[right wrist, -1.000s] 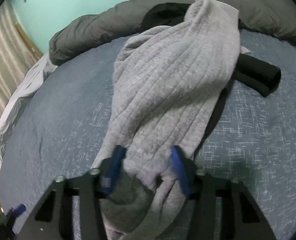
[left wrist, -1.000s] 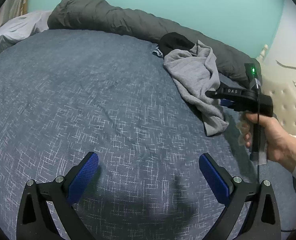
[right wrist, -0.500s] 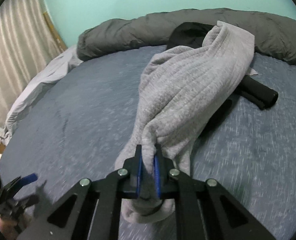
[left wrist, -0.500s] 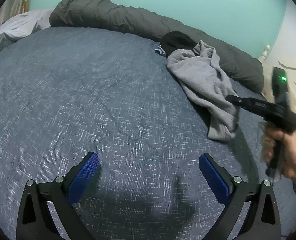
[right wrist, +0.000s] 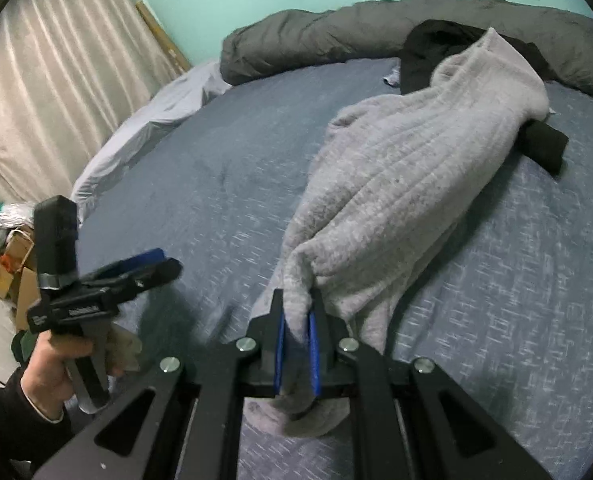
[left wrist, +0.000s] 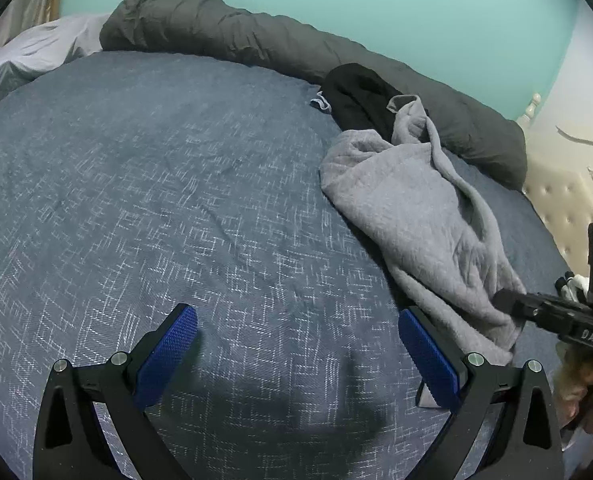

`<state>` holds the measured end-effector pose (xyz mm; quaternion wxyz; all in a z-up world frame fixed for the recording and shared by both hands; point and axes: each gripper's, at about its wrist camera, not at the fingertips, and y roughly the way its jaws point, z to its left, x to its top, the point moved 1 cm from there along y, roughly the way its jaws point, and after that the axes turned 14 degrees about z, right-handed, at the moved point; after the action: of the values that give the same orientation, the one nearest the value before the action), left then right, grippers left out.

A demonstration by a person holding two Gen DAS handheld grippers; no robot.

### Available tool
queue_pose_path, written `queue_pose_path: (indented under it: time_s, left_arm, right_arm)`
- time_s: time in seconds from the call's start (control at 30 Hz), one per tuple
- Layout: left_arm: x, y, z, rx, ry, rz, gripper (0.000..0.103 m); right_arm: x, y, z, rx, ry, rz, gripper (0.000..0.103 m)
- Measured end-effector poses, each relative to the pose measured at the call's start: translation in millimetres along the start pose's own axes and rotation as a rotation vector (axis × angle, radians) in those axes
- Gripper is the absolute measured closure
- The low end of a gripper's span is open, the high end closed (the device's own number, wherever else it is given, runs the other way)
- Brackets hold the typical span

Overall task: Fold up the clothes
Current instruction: 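Pull the grey sweatshirt toward the right tool, spreading it out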

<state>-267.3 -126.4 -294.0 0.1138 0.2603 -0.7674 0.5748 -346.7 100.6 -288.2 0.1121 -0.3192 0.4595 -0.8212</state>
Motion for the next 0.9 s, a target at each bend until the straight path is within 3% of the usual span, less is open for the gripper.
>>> queue_pose_path:
  time_s: [0.1,0.23,0.3,0.4,0.5,0.67,0.73,0.8,0.9]
  left_arm:
    - [-1,0,-1,-0.001,0.011,0.002,0.0]
    - [-1,1,-3,0.003,0.023,0.005,0.0]
    - [-1,1,-5,0.004,0.027,0.006,0.0]
    - [-2,1,-6,0.004,0.029,0.008,0.0]
    - [-1,1,-6,0.005,0.032,0.007,0.0]
    - [-1,2,-5,-0.002,0.034,0.014,0.0]
    - [-1,3,-6,-0.002,0.034,0.016,0.0]
    - [-1,2,-6,-0.003,0.034,0.015,0.0]
    - [-1,1,-7,-0.004,0.035,0.014,0.0]
  right_arm:
    - [5,-9,-7,-0.033,0.033,-0.01,0.089]
    - [26,-31,-15,-0.111,0.06,-0.097,0.083]
    - [40,-30,-23,-0.146,0.089,-0.11,0.049]
    - [65,-17,-38,-0.174,0.143,-0.086,0.04]
    - [85,0,-60,-0.249,0.201,-0.064,0.038]
    - [101,20,-99,-0.205,0.297,-0.041,0.037]
    - [102,28,-104,-0.175,0.294,-0.031,0.043]
    - [98,30,-101,-0.163,0.267,-0.032,0.073]
    - [89,29,-92,-0.195,0.227,-0.024,0.095]
